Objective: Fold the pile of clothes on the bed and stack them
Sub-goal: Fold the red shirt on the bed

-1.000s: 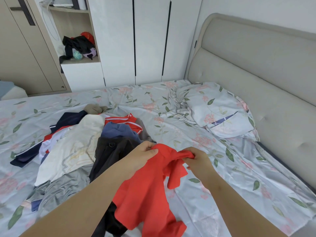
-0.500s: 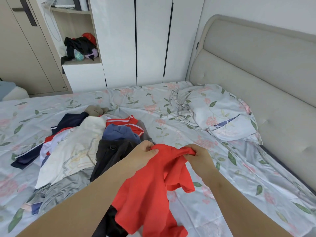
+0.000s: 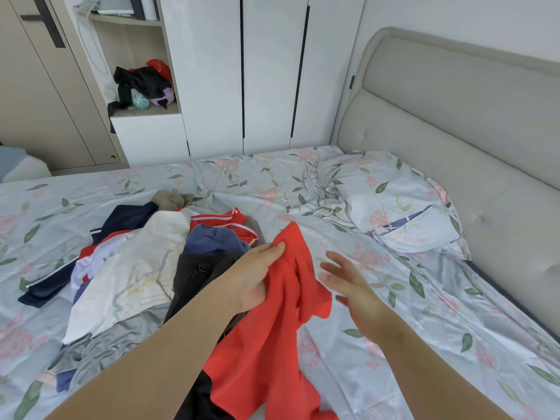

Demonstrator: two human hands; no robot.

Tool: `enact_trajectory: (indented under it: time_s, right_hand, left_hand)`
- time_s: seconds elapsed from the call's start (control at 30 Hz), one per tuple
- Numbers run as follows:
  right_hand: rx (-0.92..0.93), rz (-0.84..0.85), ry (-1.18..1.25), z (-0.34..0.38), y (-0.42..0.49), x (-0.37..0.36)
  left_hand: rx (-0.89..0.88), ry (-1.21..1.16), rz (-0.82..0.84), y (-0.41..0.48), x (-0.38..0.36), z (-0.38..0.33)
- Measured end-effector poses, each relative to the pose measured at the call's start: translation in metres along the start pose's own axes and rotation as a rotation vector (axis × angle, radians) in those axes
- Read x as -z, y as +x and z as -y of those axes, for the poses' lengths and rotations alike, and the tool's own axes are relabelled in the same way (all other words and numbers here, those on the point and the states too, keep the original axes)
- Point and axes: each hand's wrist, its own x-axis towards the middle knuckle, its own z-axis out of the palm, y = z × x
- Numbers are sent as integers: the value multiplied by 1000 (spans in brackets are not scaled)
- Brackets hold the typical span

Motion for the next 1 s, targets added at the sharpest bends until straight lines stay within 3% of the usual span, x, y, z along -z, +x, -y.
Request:
enact_trajectory:
  time_s: [0.1, 0.17, 0.3, 0.37, 0.43, 0.5, 0.53, 0.57, 0.63, 0.67, 0.73, 0.87, 0.93, 1.0]
  right_hand:
    - [-18, 207, -83, -10, 1, -9]
    - [-21, 235, -218, -11, 5, -18]
    - [48, -66, -244, -10, 14, -14]
    - [91, -206, -206, 0, 17, -8]
    - [185, -248, -287, 14, 16, -8]
    - [309, -189, -372, 28, 14, -14]
    - [350, -122, -420, 34, 12, -20]
    - [369, -51, -482, 38, 11, -25]
    - [369, 66, -572, 41, 12, -34]
    - [364, 93, -583, 41, 11, -37]
    - [360, 59, -566, 40, 11, -40]
    - [242, -177, -626, 26, 8, -33]
    - [113, -138, -772, 9, 7, -28]
    - [35, -135, -772, -2, 5, -24]
  left_hand:
    - [43, -134, -13, -6, 0, -14]
    - [68, -191, -50, -9, 1, -23]
    - [47, -280, -163, -9, 22, -39]
    - [-9, -115, -337, 0, 39, -39]
    - [-108, 271, -545, 10, 53, -31]
    - [-385, 659, -661, 10, 58, -19]
    - [-561, 814, -586, 8, 57, -13]
    - [-668, 951, -401, 6, 54, -8]
    - [-661, 1211, -31, 2, 42, -2]
    - [-595, 1310, 70, 3, 40, 0]
    - [-523, 1371, 38, -1, 36, -1]
    - [-564, 1288, -296, -8, 25, -4]
    - [-546, 1135, -262, -10, 17, -5]
    - [-520, 1098, -209, -12, 10, -9]
